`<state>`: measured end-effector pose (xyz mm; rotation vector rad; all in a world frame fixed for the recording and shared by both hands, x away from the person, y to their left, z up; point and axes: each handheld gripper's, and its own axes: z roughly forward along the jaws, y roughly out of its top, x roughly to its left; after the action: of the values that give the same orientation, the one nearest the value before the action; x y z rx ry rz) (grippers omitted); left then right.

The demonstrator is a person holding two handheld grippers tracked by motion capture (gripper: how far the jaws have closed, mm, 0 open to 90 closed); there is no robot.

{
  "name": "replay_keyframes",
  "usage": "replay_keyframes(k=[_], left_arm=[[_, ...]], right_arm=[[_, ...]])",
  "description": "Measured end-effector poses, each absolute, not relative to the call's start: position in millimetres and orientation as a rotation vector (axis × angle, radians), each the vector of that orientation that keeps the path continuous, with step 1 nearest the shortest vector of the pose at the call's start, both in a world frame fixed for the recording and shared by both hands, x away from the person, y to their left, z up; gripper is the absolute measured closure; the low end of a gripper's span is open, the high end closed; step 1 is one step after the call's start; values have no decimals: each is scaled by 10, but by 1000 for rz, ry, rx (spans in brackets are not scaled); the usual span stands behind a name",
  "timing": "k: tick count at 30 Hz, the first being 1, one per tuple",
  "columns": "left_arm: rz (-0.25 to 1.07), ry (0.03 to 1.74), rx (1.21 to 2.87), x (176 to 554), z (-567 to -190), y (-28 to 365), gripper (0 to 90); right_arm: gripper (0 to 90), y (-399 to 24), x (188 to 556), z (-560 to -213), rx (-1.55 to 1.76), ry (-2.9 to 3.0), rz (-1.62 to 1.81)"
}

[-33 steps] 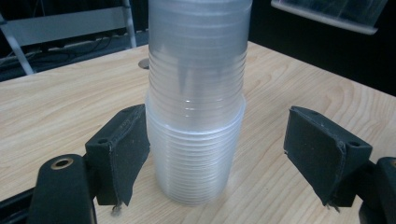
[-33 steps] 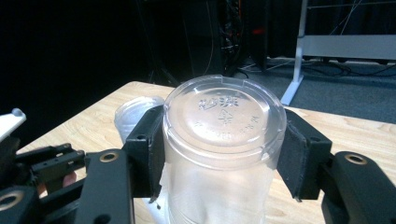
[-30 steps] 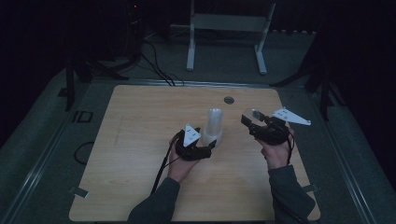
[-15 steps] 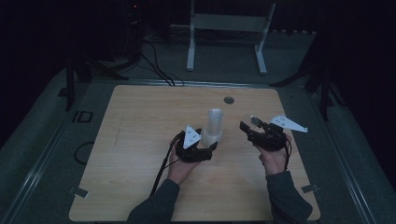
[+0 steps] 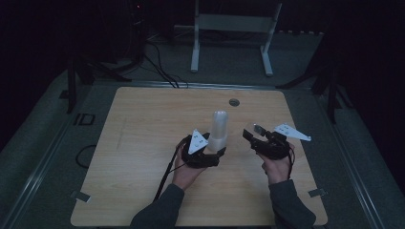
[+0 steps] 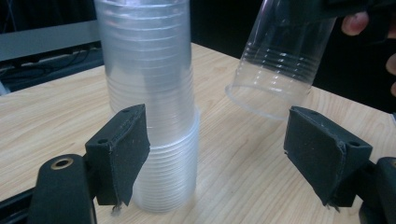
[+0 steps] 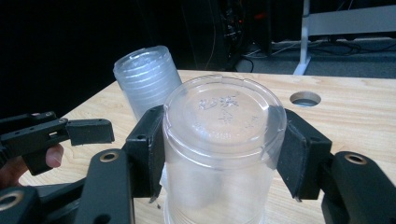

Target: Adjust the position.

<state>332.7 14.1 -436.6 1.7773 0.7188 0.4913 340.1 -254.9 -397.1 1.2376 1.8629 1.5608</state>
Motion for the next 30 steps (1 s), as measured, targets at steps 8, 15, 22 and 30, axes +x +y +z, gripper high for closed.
replay_keyframes(k=[8, 15, 22, 30], left_arm=[[481, 713, 1778, 3337, -4381, 110, 223], [473, 694, 1794, 3324, -4395, 56, 223], [460, 682, 1798, 3326, -4398, 42, 223], [472, 659, 1815, 3316, -4411, 3, 223]], right_arm=[[406, -2558, 3404, -4015, 1251, 1866, 1564], [404, -2561, 3392, -4069, 1266, 1857, 1570], [404, -2557, 3378, -4127, 1289, 1848, 1584], [400, -2537, 3378, -4177, 1296, 1861, 1583]])
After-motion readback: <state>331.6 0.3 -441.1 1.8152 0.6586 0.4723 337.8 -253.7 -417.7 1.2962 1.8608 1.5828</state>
